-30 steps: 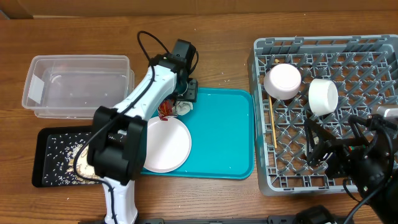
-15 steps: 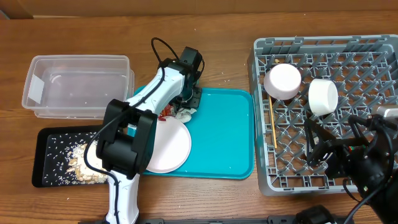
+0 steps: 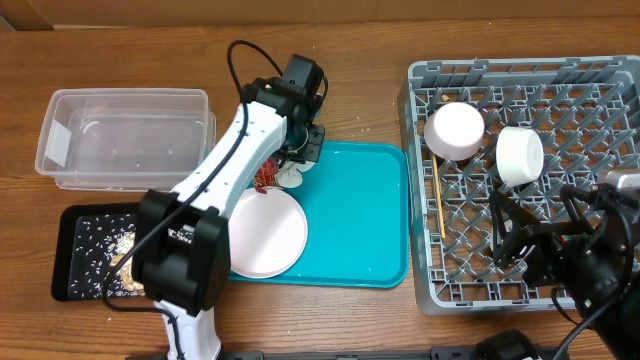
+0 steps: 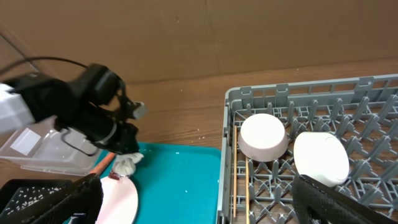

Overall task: Sort waste into correct bins and load items into the dishwasher
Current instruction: 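Carry the tissue to the clear plastic bin and open the left gripper, then grasp the red snack wrapper on the tray with the left gripper, then carry the red wrapper into the clear plastic bin and release it, then grasp the orange carrot on the tray with the left gripper, then carry the carrot onto the black rice tray and open the left gripper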

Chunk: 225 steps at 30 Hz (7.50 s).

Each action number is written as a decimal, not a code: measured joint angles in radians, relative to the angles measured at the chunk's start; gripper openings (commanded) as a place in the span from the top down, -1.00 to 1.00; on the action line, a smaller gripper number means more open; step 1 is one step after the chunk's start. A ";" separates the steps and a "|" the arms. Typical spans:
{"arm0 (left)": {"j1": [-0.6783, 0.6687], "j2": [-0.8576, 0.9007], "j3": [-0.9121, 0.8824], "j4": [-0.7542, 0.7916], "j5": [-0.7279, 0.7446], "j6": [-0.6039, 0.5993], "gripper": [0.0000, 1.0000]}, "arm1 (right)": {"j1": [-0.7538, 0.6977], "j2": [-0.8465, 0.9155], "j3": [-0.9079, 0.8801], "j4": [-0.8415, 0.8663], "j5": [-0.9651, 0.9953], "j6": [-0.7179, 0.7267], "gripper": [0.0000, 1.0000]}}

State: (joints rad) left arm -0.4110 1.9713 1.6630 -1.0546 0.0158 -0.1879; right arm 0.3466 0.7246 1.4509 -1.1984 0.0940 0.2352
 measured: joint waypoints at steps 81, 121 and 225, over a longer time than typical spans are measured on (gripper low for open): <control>0.066 -0.016 0.187 -0.258 -0.177 -0.350 0.20 | 0.000 0.000 0.000 0.001 0.000 0.000 -1.00; 0.254 0.095 0.354 -0.449 -0.172 -0.339 0.92 | 0.000 0.000 0.000 0.001 0.000 0.000 -1.00; 0.201 -0.002 0.335 -0.627 -0.130 -0.084 0.91 | 0.000 0.000 0.000 0.001 0.000 0.000 -1.00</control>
State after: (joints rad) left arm -0.2100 1.9694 1.9984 -1.6814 -0.1139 -0.2714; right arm 0.3470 0.7246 1.4509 -1.1973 0.0940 0.2352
